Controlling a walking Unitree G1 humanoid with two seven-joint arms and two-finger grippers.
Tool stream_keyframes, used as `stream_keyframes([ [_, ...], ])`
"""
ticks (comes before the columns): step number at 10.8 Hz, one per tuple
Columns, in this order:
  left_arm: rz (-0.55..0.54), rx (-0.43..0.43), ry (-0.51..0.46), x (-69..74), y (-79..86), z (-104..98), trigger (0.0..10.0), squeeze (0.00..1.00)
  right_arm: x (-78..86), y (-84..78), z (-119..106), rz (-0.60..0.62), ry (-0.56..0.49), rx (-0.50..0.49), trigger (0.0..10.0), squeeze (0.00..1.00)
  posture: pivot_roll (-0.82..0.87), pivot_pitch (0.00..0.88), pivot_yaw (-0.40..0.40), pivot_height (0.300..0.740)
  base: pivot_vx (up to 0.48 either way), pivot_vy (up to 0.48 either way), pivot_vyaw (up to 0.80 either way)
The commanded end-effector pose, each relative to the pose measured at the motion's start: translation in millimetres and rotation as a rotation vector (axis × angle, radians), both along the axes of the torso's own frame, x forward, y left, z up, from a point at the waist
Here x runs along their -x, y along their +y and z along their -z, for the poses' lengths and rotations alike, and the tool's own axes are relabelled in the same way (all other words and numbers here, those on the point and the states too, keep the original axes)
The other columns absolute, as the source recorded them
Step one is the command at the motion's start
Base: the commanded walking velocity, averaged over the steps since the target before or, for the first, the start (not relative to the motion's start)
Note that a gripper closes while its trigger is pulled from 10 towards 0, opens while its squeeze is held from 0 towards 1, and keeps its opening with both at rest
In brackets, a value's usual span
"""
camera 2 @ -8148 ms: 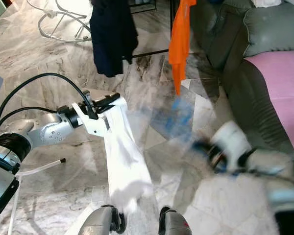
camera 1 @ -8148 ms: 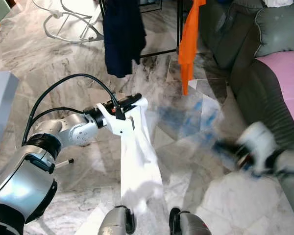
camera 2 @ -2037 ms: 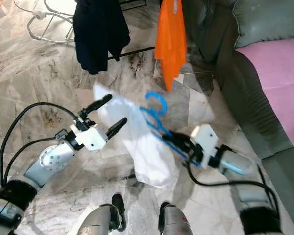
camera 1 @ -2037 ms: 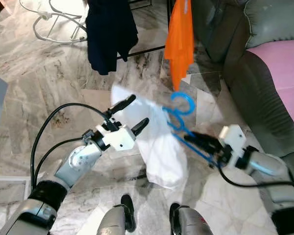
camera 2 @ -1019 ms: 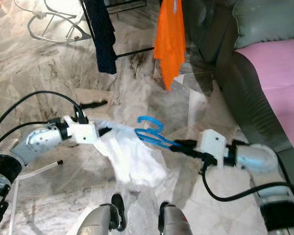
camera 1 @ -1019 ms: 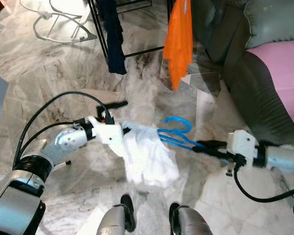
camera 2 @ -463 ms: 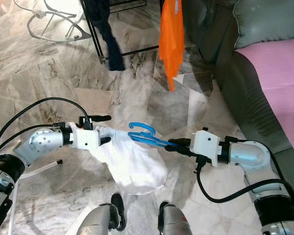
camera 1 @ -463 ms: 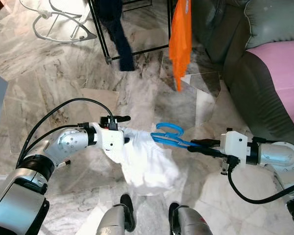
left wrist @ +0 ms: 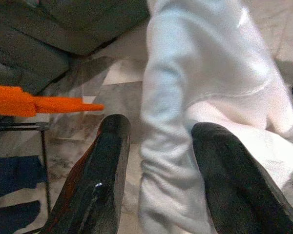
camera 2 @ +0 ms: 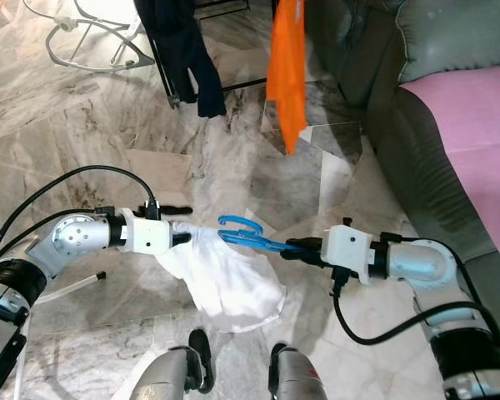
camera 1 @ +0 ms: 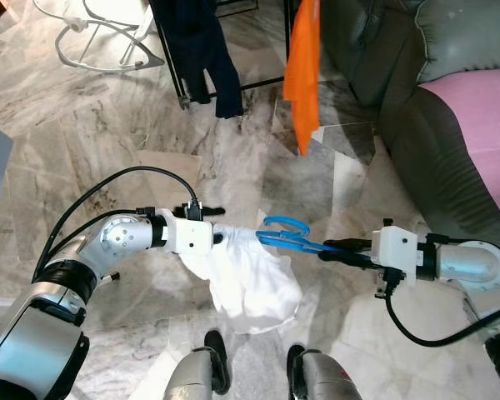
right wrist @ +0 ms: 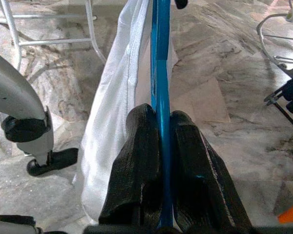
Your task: Hang hanger
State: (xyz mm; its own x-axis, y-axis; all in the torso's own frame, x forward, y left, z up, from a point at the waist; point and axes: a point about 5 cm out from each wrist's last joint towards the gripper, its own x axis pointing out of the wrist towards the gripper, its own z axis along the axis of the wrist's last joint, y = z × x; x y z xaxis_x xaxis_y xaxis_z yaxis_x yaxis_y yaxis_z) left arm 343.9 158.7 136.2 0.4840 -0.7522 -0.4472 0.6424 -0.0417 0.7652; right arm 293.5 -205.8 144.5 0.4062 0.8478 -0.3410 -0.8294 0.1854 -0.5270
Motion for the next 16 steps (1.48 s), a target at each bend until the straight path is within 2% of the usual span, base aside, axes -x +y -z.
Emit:
stream_keyframes([
  [1, -0.009, -0.011, 0.031, 0.1, 4.4, 1, 0.0, 0.0, -0.8, 5.9, -1, -0.028, -0.031, 0.002, 10.0, 0.0, -0.14, 0.297, 0.067, 0.74, 0.0, 0.0, 0.0],
  [5, 0.006, -0.015, 0.104, 2.9, 0.0, 8, 0.0, 0.0, -8.9, 16.4, 1, -0.033, -0.076, 0.006, 10.0, 0.0, -0.14, 0.3, 0.066, 0.74, 0.0, 0.0, 0.0],
  [10, -0.016, -0.02, 0.127, 2.8, 1.2, 11, 0.0, 0.0, -15.5, 17.4, -1, 0.0, -0.091, -0.016, 10.0, 0.0, -0.14, 0.3, 0.062, 0.74, 0.0, 0.0, 0.0],
  [11, -0.028, -0.019, 0.126, 1.7, 3.3, 10, 0.0, 0.0, -16.2, 16.8, 1, 0.007, -0.054, -0.03, 10.0, 1.0, -0.14, 0.301, 0.061, 0.74, 0.0, 0.0, 0.0],
  [14, -0.085, -0.032, 0.168, 2.8, 15.2, 16, 0.0, 0.0, -15.6, 14.4, 3, -0.006, -0.004, 0.01, 10.0, 1.0, -0.13, 0.301, 0.06, 0.74, 0.0, 0.0, 0.0],
  [16, -0.149, 0.001, 0.217, 6.4, 25.8, 24, 0.0, 0.0, -16.2, 6.6, -7, -0.005, 0.016, 0.039, 10.0, 1.0, -0.14, 0.303, 0.058, 0.74, 0.0, 0.0, 0.0],
])
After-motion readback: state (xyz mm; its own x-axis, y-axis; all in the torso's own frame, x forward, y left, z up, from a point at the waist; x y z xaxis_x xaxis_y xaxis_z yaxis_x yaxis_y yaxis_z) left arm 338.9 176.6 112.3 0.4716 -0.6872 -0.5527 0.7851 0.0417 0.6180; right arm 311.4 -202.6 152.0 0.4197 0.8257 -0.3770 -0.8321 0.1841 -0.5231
